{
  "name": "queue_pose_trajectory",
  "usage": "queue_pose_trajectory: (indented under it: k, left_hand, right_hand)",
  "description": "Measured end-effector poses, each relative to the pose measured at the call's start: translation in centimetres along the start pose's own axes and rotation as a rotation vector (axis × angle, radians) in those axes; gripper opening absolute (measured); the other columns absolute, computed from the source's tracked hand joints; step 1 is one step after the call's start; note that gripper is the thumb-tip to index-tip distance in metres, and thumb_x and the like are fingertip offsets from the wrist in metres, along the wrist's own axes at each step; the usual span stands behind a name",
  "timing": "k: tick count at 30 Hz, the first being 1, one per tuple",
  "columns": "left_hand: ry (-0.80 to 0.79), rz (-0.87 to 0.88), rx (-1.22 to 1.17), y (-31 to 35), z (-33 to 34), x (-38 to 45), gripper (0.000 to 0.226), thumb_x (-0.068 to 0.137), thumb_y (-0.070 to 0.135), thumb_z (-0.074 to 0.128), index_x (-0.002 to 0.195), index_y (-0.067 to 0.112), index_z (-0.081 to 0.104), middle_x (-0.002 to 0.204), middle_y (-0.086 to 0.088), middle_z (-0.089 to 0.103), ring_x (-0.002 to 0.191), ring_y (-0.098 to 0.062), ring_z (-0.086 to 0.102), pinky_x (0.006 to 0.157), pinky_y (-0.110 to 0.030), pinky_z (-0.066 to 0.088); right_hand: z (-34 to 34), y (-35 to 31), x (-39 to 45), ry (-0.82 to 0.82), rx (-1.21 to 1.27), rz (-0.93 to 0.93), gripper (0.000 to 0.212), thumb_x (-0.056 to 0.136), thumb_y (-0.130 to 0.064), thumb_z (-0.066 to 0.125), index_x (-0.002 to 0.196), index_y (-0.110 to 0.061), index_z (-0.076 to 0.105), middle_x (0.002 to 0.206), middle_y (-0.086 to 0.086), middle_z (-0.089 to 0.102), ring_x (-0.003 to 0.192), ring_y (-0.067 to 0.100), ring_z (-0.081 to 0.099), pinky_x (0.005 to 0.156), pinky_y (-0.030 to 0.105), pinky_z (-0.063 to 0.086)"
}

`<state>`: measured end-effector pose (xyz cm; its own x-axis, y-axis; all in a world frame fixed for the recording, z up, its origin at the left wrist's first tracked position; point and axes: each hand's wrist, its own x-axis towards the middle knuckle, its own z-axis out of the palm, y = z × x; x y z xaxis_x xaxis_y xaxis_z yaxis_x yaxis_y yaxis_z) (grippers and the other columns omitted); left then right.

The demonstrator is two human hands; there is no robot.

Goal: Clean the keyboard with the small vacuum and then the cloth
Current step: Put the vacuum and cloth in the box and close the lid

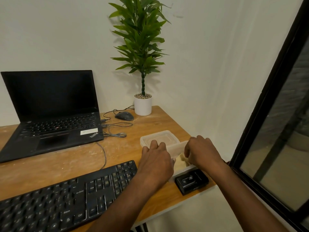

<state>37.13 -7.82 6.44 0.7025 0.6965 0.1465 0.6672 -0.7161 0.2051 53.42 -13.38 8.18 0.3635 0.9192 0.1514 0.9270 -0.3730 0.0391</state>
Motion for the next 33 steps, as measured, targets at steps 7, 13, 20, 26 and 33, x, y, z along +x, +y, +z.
queue_pose_trajectory:
  k: [7,13,20,26,33]
  left_hand:
    - [0.009,0.036,0.063,1.1,-0.8,1.3,0.012,0.094,0.026,0.072,0.104,0.027,0.078,0.107,0.001,0.073,0.111,-0.023,0.056,0.093,-0.040,0.032]
    - [0.011,0.082,0.178,0.8,-0.3,2.4,0.019,0.097,0.030,0.068,0.113,0.022,0.074,0.113,-0.006,0.072,0.112,-0.027,0.057,0.095,-0.041,0.038]
    - [0.272,0.007,-0.063,0.1,-1.5,1.5,0.021,0.104,0.030,0.060,0.120,0.029,0.074,0.108,0.000,0.071,0.106,-0.019,0.055,0.085,-0.034,0.042]
    - [0.409,-0.145,-0.500,0.6,-1.7,-4.9,0.006,0.102,0.043,0.059,0.098,0.040,0.062,0.080,0.019,0.067,0.075,0.002,0.062,0.059,-0.017,0.047]
    - [0.117,-0.238,-0.652,2.0,3.1,-9.1,0.025,0.091,0.047,0.075,0.091,0.040,0.051,0.088,0.016,0.067,0.082,0.004,0.064,0.072,-0.012,0.050]
  right_hand:
    - [-0.3,-0.5,0.1,-0.037,-0.034,0.017,0.019,0.090,-0.026,0.071,0.109,-0.023,0.073,0.113,0.000,0.064,0.105,0.019,0.053,0.095,0.034,0.042]
    - [-0.9,0.0,-1.4,0.009,0.210,0.124,0.028,0.092,-0.030,0.071,0.119,-0.033,0.070,0.119,0.003,0.056,0.106,0.024,0.055,0.094,0.036,0.054]
    - [0.2,0.8,-4.4,0.283,0.482,0.241,0.026,0.091,-0.030,0.072,0.117,-0.027,0.070,0.105,-0.007,0.063,0.097,0.012,0.057,0.074,0.031,0.055]
    - [3.2,1.3,-9.7,0.263,0.748,0.445,0.031,0.092,-0.036,0.069,0.121,-0.030,0.059,0.107,-0.012,0.061,0.089,0.006,0.060,0.063,0.022,0.046]
    - [4.7,0.0,-11.0,0.213,0.845,0.457,0.023,0.093,-0.035,0.067,0.114,-0.027,0.060,0.096,-0.019,0.062,0.091,0.002,0.059,0.074,0.027,0.046]
